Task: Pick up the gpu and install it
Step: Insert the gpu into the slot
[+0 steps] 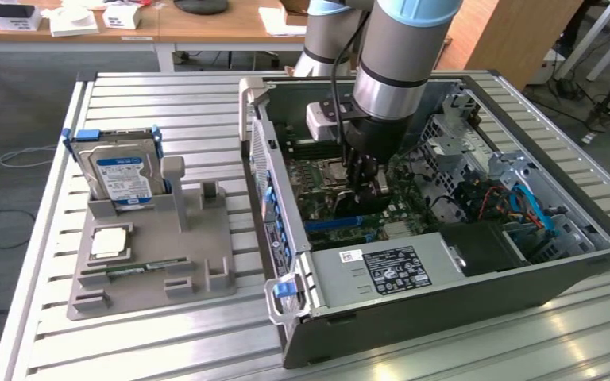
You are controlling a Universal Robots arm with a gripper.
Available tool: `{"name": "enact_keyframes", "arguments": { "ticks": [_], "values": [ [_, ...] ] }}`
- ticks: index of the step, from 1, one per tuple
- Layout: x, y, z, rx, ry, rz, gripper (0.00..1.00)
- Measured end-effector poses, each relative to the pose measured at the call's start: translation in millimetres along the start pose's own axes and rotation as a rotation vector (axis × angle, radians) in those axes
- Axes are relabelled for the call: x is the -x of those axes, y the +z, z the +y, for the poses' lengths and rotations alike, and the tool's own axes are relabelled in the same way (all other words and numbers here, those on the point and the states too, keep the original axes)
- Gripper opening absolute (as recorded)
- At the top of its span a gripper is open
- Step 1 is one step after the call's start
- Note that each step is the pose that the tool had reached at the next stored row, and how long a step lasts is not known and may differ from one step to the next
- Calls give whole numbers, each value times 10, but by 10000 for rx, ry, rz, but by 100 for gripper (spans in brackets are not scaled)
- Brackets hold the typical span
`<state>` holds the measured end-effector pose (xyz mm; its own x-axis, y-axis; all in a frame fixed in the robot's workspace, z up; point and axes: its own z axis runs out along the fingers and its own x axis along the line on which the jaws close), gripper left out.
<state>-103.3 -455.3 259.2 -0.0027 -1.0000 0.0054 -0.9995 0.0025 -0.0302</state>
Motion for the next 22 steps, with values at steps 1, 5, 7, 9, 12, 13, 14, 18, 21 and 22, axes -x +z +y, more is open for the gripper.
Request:
{"name": "enact_keyframes", "arguments": {
  "ticks": [1, 5, 7, 9, 12, 13, 14, 18, 21, 22],
  "values": [
    [0, 0, 0, 1, -1, 0, 27],
    [0, -2, 7, -1, 1, 1, 27],
    [0, -2, 9, -4, 0, 1, 27],
    [0, -1, 9, -4, 0, 1, 27],
    [0, -2, 9, -4, 0, 0, 27],
    [0, -2, 14, -5, 2, 1, 27],
    [-1, -2, 21, -6, 3, 2, 27],
    [0, -2, 25, -7, -1, 1, 27],
    [-1, 6, 26, -8, 0, -1, 27],
    [-1, 10, 27, -8, 0, 0, 27]
  ]
}}
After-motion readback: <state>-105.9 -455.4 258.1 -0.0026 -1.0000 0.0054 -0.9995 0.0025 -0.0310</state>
